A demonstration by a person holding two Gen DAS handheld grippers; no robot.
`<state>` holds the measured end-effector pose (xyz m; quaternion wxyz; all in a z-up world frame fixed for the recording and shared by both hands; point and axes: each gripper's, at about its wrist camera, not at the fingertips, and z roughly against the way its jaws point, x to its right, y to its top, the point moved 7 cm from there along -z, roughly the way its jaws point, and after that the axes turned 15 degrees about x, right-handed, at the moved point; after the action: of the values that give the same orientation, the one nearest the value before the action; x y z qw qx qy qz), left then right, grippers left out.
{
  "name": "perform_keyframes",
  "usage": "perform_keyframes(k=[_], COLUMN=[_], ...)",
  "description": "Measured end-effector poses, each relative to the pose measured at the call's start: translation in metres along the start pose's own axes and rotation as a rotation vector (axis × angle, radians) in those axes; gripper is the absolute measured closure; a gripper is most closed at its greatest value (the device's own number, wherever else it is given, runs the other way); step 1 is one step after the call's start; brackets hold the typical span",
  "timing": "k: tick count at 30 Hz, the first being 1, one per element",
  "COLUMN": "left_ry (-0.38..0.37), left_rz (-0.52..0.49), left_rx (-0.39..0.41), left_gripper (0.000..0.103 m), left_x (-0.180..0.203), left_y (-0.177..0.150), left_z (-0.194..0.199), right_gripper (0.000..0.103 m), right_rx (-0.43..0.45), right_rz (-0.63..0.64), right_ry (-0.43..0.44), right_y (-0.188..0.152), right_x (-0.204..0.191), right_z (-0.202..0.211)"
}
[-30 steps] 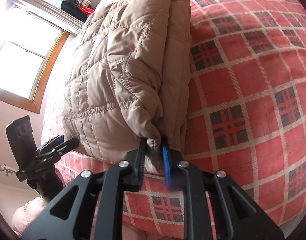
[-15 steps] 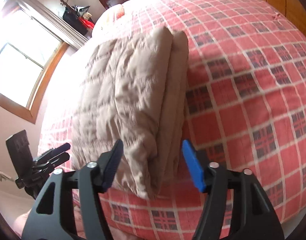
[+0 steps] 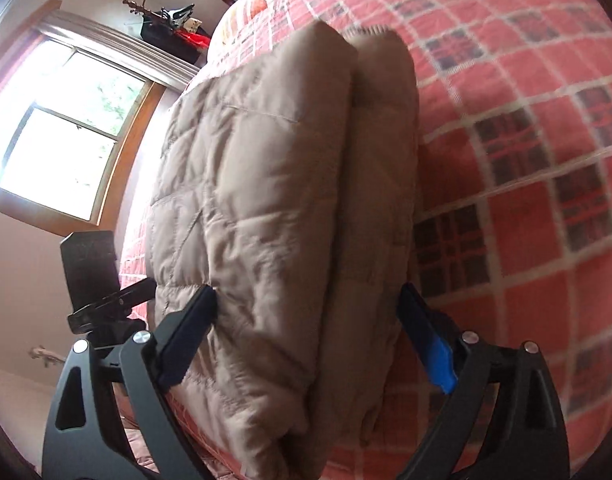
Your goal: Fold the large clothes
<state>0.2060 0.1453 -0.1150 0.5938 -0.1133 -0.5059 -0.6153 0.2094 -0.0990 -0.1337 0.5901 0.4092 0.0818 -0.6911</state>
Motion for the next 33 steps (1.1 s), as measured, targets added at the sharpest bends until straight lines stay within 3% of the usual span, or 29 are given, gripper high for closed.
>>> perform_keyframes(k=[4, 7, 12, 14, 16, 21, 26, 30, 33], left_ry=[-0.051, -0.054, -0.036, -0.046, -0.048, -0.014, 0.063, 0.109, 0.092], left_rz=[0.033, 0.014, -0.025, -0.032, -0.044, -0.068, -0.064, -0.036, 0.002], left_rx=[-0.011, -0.01, 0.022, 0.042, 0.069, 0.17, 0.246, 0.24, 0.222], left_gripper=[0.007, 0.009, 0.035, 0.046, 0.05, 0.051, 0.05, 0.049, 0.047], left_x=[-0.002, 0.001, 0.008, 0.012, 0.016, 0.011, -0.021, -0.06, -0.085], left_y=[-0.001, -0.002, 0.0, 0.002, 0.005, 0.026, 0.05, 0.063, 0.061], left_z=[-0.011, -0.013, -0.005, 0.001, 0.008, 0.04, 0.07, 0.07, 0.066], right_gripper=[0.01, 0.02, 0.051, 0.057, 0.064, 0.065, 0.065, 0.065, 0.063], right_rx=[-0.014, -0.011, 0.013, 0.029, 0.051, 0.06, 0.033, -0.011, -0.024], right_rz=[-0.02, -0.01, 0.043, 0.089, 0.128, 0.209, 0.268, 0.264, 0.243], right_ry=[0.055, 0.082, 0.094, 0.08, 0.087, 0.11, 0.124, 0.116, 0.121], right_y=[0.001, 0.0, 0.0, -0.002, 0.0, 0.016, 0.03, 0.035, 0.04], right_x=[0.007, 0.006, -0.012, -0.023, -0.038, -0.078, -0.107, -0.113, -0.107], right_z=[-0.013, -0.012, -0.008, -0.003, 0.001, -0.006, -0.04, -0.076, -0.087])
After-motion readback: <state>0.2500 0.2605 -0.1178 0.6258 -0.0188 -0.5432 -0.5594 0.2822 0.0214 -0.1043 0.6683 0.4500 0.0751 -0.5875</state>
